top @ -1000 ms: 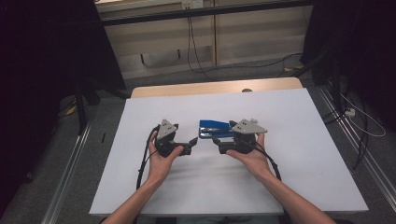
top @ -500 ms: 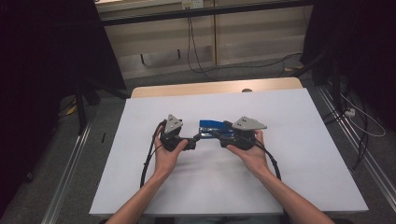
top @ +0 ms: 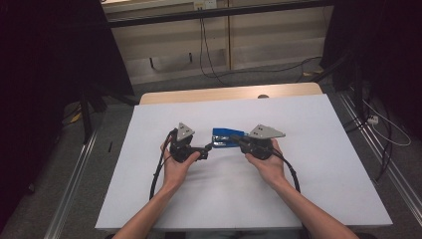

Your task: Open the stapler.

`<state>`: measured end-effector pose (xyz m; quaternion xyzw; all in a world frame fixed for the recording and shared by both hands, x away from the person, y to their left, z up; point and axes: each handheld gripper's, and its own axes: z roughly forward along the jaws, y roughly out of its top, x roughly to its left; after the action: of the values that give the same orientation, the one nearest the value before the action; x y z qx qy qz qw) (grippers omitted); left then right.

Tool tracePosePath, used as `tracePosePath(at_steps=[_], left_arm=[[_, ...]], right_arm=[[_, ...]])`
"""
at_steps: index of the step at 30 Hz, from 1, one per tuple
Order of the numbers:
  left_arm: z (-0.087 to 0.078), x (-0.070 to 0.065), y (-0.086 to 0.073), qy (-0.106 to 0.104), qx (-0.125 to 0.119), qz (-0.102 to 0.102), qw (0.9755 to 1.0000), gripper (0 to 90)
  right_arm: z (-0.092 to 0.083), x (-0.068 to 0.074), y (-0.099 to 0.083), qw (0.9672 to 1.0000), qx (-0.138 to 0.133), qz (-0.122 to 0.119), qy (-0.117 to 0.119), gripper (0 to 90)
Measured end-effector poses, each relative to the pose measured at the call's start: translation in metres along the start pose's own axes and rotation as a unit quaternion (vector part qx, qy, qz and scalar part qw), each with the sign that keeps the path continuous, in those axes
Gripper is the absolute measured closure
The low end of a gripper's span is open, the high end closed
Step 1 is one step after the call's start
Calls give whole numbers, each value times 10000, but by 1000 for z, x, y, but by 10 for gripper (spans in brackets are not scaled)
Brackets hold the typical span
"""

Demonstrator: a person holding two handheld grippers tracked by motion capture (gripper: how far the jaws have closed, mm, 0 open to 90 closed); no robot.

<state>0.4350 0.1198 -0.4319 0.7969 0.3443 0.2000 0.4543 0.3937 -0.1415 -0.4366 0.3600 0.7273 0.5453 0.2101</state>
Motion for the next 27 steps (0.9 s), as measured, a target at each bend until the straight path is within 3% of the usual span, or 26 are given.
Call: tracePosePath(at_steps=[2, 4, 6, 9, 11, 16, 20, 22, 27], left_arm=[[1, 3, 0, -64, -64, -270, 9996, 44], [1, 3, 0, -120, -52, -266, 9996, 48], [1, 5, -1, -183, -18, -289, 9994, 120], [0, 4, 0, -188, -48, -365, 9991, 155], [0, 4, 0, -202, -44, -378, 9991, 176], [0, 2, 1, -339, 79, -320, 9989, 347], [2, 2, 2, -349, 38, -371, 9987, 404], [5, 1, 6, -385, 152, -274, 9988, 468], [9, 4, 15, -491, 145, -281, 9983, 606]], right_arm=[[1, 1, -1, 10000, 58, -45, 37, 900], [2, 1, -1, 9999, 88, -67, 52, 900], [4, 2, -2, 9998, 148, -112, 115, 900], [6, 3, -3, 9994, 226, -165, 186, 900], [7, 3, -3, 9993, 258, -187, 176, 900], [12, 2, -6, 9990, 358, -207, 171, 900], [16, 1, -3, 9986, 440, -226, 178, 900], [18, 1, 0, 9988, 415, -195, 192, 900], [26, 0, 5, 9986, 470, -169, 189, 900]])
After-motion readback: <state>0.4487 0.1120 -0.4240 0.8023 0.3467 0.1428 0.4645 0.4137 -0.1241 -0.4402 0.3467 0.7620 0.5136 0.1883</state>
